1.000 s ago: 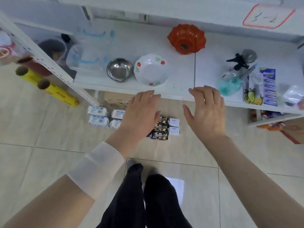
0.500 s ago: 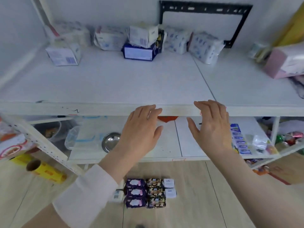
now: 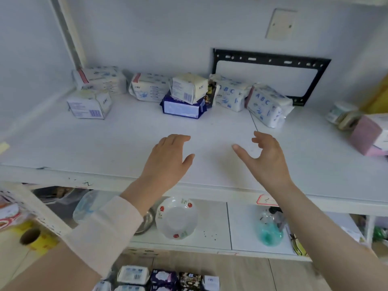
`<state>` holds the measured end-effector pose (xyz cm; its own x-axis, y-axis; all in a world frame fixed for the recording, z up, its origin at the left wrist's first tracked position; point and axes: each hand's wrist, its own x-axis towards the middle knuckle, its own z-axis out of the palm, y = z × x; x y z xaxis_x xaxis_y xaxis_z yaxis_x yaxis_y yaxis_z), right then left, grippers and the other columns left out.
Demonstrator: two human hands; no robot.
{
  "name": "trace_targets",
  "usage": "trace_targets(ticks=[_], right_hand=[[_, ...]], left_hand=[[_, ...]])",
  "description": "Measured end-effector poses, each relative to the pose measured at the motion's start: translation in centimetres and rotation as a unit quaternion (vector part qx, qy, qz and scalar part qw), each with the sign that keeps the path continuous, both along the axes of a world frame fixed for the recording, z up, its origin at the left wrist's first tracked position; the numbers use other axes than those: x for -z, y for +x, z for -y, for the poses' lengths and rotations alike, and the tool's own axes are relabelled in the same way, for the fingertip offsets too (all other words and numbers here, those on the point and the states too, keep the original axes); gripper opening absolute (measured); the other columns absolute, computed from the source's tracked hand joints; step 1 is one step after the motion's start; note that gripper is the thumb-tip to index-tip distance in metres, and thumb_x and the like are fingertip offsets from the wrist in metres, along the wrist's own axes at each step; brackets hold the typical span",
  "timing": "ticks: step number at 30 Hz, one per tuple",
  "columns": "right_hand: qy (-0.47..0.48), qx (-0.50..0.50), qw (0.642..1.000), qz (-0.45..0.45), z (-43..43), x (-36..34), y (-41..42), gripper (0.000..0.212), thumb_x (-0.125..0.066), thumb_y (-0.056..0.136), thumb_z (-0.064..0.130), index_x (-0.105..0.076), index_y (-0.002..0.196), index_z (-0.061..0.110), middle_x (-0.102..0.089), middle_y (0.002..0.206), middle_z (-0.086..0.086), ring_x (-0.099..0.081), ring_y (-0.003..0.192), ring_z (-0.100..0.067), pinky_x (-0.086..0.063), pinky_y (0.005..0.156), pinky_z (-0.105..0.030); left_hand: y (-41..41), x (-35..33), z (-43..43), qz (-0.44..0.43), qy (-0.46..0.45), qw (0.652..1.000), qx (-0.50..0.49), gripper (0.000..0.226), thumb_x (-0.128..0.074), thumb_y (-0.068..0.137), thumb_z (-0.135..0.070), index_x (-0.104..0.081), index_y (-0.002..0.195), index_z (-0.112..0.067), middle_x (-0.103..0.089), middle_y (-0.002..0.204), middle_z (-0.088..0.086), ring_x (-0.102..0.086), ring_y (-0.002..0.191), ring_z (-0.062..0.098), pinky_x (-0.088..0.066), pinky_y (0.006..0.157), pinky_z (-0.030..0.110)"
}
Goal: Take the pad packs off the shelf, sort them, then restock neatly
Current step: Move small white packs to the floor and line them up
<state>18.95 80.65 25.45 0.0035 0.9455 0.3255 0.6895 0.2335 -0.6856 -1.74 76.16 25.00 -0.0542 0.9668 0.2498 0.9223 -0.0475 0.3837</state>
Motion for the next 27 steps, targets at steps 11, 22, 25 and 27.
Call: trace_targets(ticks=[11,22,25,27], right_hand=[[-0.235,-0.027,0.957,-0.167,-10.1,-1.8,-3.9,0.084,-0.06,0.074,0.064,-0.037,0.138,0.016,-0.05,0.133,-0.003,-0.053,0.111,-0.023,-0.041,0.095,-0.033],[-0.26,0.019,0.938,-0.226,-16.1,-5.0,-13.1,0.067,-0.057,0.076,0.066,-0.046,0.113,0.01,-0.055,0.121,-0.009,-0.056,0.107,-0.024,-0.051,0.091,-0.037],[-0.265,0.031,0.934,-0.237,-17.8,-5.2,-15.4,0.076,-0.056,0.078,0.063,-0.043,0.127,0.006,-0.057,0.104,-0.007,-0.058,0.103,-0.024,-0.051,0.091,-0.037],[-0.269,0.035,0.932,-0.239,-18.7,-4.9,-16.4,0.078,-0.056,0.079,0.063,-0.041,0.131,0.008,-0.05,0.107,-0.005,-0.054,0.105,-0.026,-0.051,0.088,-0.037]], left_hand=[[-2.9,0.8,-5.0,-0.003,-0.024,0.995,-0.095,0.049,-0.049,0.093,-0.033,-0.036,0.138,-0.019,-0.045,0.137,0.003,-0.04,0.126,0.02,-0.032,0.105,0.031],[-10.5,-0.1,-8.4,-0.033,-0.03,0.992,-0.115,0.048,-0.048,0.093,-0.033,-0.035,0.138,-0.019,-0.044,0.136,0.004,-0.04,0.126,0.021,-0.03,0.103,0.031],[-12.1,-0.2,-9.7,-0.042,-0.025,0.993,-0.104,0.049,-0.048,0.093,-0.033,-0.034,0.138,-0.019,-0.043,0.137,0.003,-0.039,0.126,0.021,-0.03,0.103,0.031],[-13.0,-0.1,-10.4,-0.042,-0.024,0.994,-0.1,0.049,-0.048,0.094,-0.033,-0.034,0.139,-0.019,-0.042,0.137,0.003,-0.038,0.127,0.021,-0.029,0.104,0.031]])
